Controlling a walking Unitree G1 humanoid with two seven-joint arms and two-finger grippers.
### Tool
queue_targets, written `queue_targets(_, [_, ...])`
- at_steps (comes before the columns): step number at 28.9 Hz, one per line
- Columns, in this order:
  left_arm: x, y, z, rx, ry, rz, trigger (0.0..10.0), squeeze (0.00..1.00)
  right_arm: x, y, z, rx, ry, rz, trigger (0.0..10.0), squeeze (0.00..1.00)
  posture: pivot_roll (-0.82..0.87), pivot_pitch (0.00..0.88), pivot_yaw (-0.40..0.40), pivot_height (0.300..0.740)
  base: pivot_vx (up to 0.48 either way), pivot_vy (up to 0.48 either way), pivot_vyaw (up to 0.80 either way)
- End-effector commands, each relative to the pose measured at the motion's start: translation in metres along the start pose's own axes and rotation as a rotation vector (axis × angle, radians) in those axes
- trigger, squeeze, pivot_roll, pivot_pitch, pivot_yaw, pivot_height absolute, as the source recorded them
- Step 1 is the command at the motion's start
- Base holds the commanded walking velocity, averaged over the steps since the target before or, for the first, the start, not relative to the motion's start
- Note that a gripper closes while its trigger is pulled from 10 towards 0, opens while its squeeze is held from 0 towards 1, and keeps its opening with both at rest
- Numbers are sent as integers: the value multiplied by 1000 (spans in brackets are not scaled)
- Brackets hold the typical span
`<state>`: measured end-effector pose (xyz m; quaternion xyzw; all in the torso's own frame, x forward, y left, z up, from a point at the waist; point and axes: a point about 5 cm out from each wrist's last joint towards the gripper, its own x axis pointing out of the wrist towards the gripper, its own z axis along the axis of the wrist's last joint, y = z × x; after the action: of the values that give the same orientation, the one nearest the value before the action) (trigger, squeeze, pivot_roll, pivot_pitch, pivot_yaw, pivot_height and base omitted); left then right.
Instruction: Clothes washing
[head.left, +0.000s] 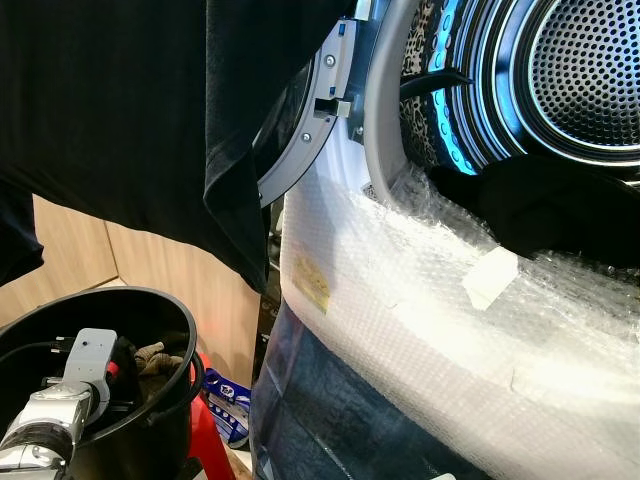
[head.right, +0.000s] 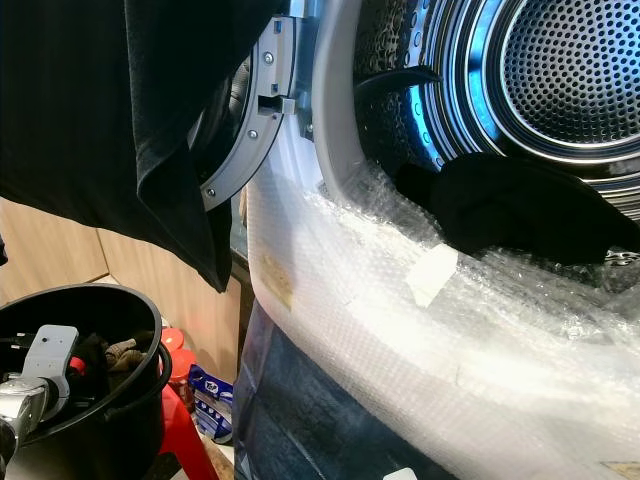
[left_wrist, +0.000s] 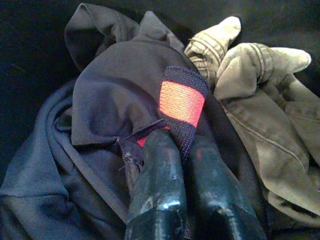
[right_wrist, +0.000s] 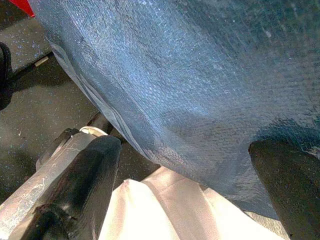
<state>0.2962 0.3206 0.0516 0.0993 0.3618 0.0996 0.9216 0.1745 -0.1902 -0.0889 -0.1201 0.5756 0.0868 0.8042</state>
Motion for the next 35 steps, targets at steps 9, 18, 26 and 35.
queue_targets(9, [-9,-18,32,149,-207,-65,0,0,-1,-2,8,-1,-16,-10,10000,0,165,0,-152,740,0,0,0])
queue_targets(18, [-86,-63,65,451,-455,-569,0,0,0,2,11,-5,-21,-5,10000,0,195,0,-147,740,0,0,0])
queue_targets(26, [-152,-107,93,686,-565,-920,0,0,0,7,13,-3,-31,6,10000,0,204,0,-126,740,0,0,0])
queue_targets(35, [-178,-134,136,883,-687,-1058,0,0,0,10,16,17,-42,7,10000,0,189,0,-95,740,0,0,0])
